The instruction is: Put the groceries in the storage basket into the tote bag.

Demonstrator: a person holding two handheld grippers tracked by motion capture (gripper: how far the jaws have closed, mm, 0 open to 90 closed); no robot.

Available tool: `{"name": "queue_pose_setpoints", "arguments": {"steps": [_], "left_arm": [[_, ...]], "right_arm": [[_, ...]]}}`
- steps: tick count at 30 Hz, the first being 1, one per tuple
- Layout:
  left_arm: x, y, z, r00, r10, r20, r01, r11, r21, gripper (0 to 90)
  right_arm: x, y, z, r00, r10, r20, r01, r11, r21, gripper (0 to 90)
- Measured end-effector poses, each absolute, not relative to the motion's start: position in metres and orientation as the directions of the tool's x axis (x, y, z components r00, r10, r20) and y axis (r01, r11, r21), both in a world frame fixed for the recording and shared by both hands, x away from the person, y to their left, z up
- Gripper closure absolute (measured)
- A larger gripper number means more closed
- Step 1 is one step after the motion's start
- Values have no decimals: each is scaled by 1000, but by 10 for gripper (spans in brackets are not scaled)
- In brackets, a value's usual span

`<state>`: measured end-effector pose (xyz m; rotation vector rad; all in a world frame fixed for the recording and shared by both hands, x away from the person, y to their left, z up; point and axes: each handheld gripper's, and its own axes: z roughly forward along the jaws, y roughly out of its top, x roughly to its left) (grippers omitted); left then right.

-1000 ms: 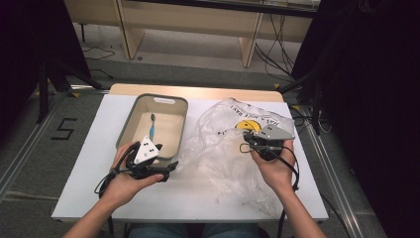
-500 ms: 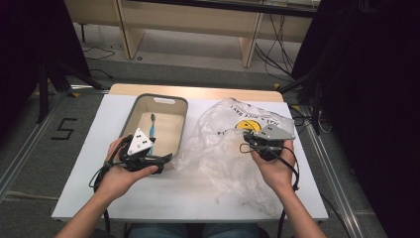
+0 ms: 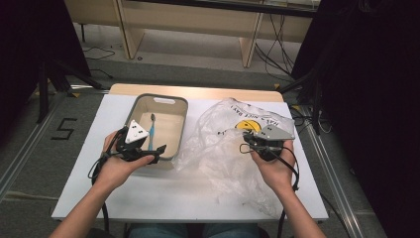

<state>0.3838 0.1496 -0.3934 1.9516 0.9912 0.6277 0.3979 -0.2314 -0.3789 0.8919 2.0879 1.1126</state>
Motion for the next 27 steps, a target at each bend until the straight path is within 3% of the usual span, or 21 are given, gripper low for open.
{"name": "queue_pose_setpoints", "arguments": {"steps": [27], "left_arm": [[437, 147, -388, 474, 878, 62, 544, -348, 764, 260]], "right_arm": [[398, -231, -379, -594, 781, -192, 277, 423, 863, 900]]}}
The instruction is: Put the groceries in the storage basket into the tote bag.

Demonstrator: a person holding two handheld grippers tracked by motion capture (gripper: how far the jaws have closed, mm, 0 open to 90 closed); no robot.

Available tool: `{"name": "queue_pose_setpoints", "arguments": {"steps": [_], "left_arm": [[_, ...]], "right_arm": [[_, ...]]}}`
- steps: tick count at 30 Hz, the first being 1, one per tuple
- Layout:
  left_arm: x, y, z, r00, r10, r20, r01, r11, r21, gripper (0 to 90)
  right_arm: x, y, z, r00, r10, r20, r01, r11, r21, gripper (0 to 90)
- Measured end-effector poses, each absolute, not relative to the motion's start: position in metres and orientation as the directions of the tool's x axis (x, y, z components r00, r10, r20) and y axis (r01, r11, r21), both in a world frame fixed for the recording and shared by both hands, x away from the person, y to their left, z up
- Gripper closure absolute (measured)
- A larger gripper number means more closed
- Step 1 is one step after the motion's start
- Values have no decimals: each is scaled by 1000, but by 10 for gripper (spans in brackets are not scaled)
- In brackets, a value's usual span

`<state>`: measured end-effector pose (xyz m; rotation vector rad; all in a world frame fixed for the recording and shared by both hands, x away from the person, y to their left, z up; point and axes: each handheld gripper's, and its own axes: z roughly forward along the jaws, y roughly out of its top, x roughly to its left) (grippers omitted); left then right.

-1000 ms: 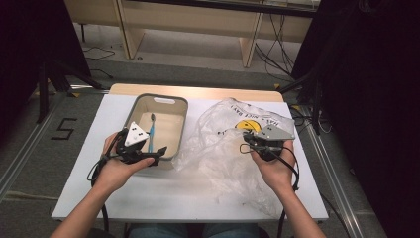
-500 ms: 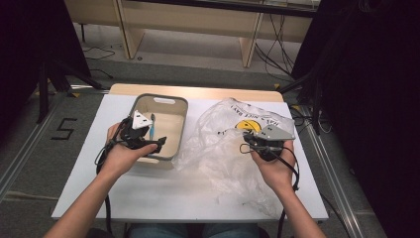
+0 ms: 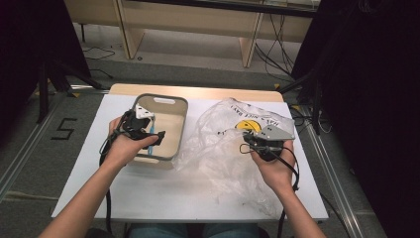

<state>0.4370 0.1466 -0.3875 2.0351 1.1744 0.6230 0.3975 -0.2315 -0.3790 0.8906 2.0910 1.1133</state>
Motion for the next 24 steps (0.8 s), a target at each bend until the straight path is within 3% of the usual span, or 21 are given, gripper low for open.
{"name": "queue_pose_setpoints", "arguments": {"steps": [24], "left_arm": [[478, 148, -403, 400, 915, 50, 672, -330, 663, 281]], "right_arm": [[398, -230, -380, -599, 777, -195, 275, 428, 861, 900]]}}
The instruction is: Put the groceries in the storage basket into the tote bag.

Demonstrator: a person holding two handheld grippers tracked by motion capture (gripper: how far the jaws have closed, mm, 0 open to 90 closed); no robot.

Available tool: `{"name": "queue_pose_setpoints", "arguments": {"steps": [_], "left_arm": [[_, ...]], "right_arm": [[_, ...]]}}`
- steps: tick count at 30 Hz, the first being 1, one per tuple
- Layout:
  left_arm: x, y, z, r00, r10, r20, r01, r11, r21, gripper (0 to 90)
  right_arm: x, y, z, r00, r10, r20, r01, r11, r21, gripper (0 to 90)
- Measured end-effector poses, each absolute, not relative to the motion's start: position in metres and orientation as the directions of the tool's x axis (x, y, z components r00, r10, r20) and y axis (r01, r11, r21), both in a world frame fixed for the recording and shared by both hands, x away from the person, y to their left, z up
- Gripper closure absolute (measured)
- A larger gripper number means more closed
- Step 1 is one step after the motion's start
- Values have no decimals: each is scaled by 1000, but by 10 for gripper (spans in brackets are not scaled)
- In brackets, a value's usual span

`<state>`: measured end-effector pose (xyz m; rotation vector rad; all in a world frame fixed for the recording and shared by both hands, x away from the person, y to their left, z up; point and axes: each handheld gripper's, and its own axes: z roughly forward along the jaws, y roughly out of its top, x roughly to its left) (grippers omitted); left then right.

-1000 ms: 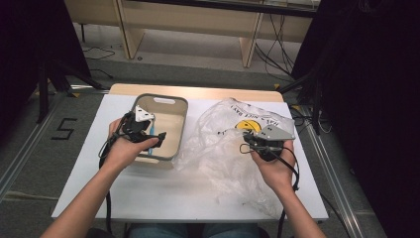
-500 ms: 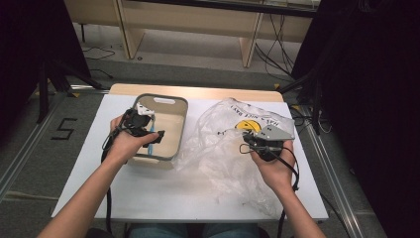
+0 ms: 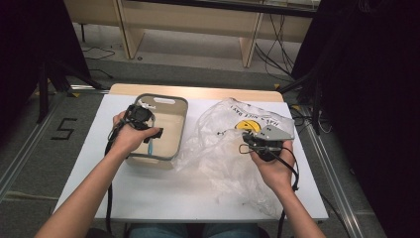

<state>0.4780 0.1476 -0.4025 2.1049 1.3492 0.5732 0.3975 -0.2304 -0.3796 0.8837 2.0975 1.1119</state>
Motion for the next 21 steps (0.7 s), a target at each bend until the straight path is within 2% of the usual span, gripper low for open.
{"name": "queue_pose_setpoints", "arguments": {"steps": [16, 21], "left_arm": [[514, 147, -427, 334, 942, 35, 783, -298, 546, 321], [520, 142, -428, 320, 947, 25, 795, -283, 536, 328]], "right_arm": [[397, -230, -380, -601, 775, -194, 276, 430, 860, 900], [397, -230, -380, -602, 774, -195, 274, 430, 860, 900]]}}
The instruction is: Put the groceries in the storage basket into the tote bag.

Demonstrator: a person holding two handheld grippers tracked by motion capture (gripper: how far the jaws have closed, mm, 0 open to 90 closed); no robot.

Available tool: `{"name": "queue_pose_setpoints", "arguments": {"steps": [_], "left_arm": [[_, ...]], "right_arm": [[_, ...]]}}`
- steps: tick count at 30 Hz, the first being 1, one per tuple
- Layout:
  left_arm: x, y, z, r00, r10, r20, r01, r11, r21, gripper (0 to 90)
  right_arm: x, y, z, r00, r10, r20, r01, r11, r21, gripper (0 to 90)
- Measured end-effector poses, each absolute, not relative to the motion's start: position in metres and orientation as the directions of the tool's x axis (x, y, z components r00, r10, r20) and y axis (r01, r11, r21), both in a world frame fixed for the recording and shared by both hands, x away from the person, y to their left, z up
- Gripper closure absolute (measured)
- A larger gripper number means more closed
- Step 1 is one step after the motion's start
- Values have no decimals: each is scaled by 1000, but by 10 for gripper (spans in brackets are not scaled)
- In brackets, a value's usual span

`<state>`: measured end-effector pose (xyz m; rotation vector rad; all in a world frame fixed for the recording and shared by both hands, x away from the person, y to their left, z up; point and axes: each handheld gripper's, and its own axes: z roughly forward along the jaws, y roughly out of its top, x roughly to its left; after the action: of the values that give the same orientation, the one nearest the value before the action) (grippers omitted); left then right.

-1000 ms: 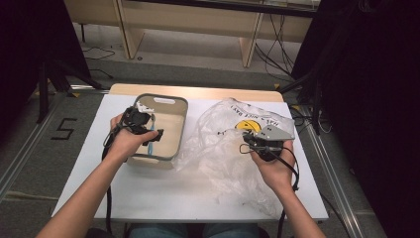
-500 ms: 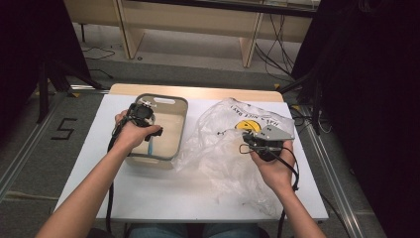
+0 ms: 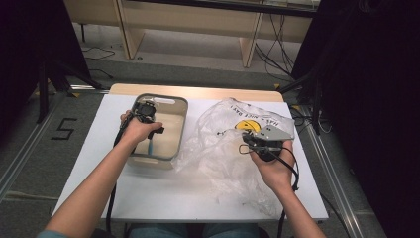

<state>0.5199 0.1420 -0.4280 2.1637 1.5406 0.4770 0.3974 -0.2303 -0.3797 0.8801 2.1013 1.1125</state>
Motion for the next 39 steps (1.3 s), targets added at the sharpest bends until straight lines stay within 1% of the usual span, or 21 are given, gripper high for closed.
{"name": "queue_pose_setpoints", "arguments": {"steps": [9, 12, 18, 23, 30, 35, 39], "left_arm": [[532, 143, -440, 290, 957, 10, 834, -257, 487, 351], [535, 144, -443, 276, 961, -2, 842, -241, 483, 393], [539, 148, -450, 250, 968, -18, 866, -216, 451, 403], [541, 151, -453, 233, 972, -24, 880, -200, 431, 433], [543, 150, -457, 226, 974, -30, 891, -194, 410, 471], [545, 151, -459, 223, 974, -49, 903, -187, 387, 515], [545, 151, -460, 222, 974, -46, 902, -187, 390, 524]], "right_arm": [[397, -231, -380, -603, 773, -196, 273, 432, 860, 900], [397, -230, -380, -604, 773, -195, 275, 431, 859, 900], [397, -230, -380, -606, 771, -195, 274, 433, 859, 900], [396, -231, -380, -605, 771, -199, 272, 435, 858, 900], [396, -231, -379, -604, 772, -197, 270, 431, 861, 900], [396, -230, -379, -605, 771, -196, 270, 431, 861, 900], [396, -231, -379, -606, 771, -195, 271, 431, 861, 900]]}}
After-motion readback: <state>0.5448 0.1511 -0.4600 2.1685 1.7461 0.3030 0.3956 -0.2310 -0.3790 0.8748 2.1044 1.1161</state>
